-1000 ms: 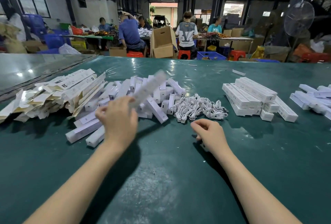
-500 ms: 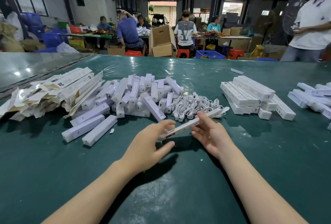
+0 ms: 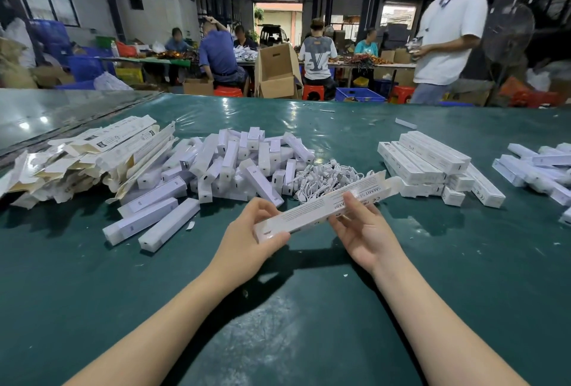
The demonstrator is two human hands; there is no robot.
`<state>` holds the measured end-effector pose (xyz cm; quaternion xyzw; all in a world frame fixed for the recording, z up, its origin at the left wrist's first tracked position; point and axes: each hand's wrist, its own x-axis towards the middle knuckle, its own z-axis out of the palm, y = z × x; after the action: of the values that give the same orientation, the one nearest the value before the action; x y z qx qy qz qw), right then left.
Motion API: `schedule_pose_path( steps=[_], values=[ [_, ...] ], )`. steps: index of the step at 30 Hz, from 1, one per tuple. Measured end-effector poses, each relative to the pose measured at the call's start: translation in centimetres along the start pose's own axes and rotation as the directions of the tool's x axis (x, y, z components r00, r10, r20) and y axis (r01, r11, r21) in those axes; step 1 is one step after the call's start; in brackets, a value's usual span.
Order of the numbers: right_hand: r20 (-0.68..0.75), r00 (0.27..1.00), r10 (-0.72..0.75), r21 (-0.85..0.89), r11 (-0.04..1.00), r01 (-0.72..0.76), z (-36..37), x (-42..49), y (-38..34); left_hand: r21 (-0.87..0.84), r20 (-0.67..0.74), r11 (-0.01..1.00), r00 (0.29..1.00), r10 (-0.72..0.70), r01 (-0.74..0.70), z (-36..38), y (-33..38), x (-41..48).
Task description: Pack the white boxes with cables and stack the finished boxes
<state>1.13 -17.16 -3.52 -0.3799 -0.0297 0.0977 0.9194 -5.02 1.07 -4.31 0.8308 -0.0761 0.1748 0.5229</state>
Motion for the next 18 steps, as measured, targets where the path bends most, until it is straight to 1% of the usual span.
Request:
schedule_pose_path(
  steps=[1, 2, 4, 5, 7, 8, 10, 12, 14, 16, 18],
  values=[
    [0.013, 1.000, 0.007, 0.028, 1.000, -0.008, 0.07, 0.00, -0.03, -0.126, -0.015, 0.991, 0.999, -0.052, 0.050, -0.03, 0.08, 0.06],
    [0.022, 1.000, 0.014, 0.062, 0.998, -0.016, 0.09, 0.02, -0.04, -0.269, -0.019, 0.959, 0.995, -0.096, 0.087, -0.05, 0.10, 0.16],
    [0.020, 0.999, 0.030, 0.140, 0.990, -0.032, 0.11, 0.06, 0.00, -0.531, -0.006, 0.835, 0.985, -0.172, 0.142, -0.08, 0.12, 0.48],
    [0.012, 0.999, 0.037, 0.173, 0.984, -0.038, 0.13, 0.06, 0.03, -0.618, 0.007, 0.769, 0.979, -0.203, 0.164, -0.18, 0.16, 0.63],
    [-0.006, 0.999, 0.049, 0.198, 0.979, -0.047, 0.17, -0.03, -0.03, -0.726, 0.048, 0.659, 0.970, -0.237, 0.197, -0.42, 0.24, 0.83],
    [-0.017, 0.998, 0.055, 0.181, 0.982, -0.051, 0.17, -0.10, -0.08, -0.755, 0.078, 0.621, 0.969, -0.234, 0.211, -0.56, 0.22, 0.87],
    [-0.054, 0.997, 0.059, 0.110, 0.992, -0.053, 0.15, -0.14, -0.12, -0.773, 0.119, 0.597, 0.973, -0.197, 0.215, -0.71, 0.12, 0.84],
    [-0.100, 0.994, 0.041, 0.023, 0.999, -0.039, 0.24, -0.18, 0.04, -0.750, 0.126, 0.630, 0.978, -0.165, 0.202, -0.64, 0.10, 0.66],
    [-0.116, 0.993, 0.025, -0.030, 0.999, -0.029, 0.56, -0.29, 0.30, -0.707, 0.124, 0.679, 0.980, -0.155, 0.197, -0.39, 0.10, 0.50],
    [-0.087, 0.996, 0.033, -0.028, 0.999, -0.035, 0.80, -0.47, 0.43, -0.665, 0.108, 0.716, 0.976, -0.190, 0.214, -0.14, 0.23, 0.47],
    [-0.021, 0.998, 0.052, 0.003, 0.999, -0.052, 0.84, -0.52, 0.42, -0.672, 0.079, 0.706, 0.969, -0.235, 0.226, 0.08, 0.35, 0.56]
  ],
)
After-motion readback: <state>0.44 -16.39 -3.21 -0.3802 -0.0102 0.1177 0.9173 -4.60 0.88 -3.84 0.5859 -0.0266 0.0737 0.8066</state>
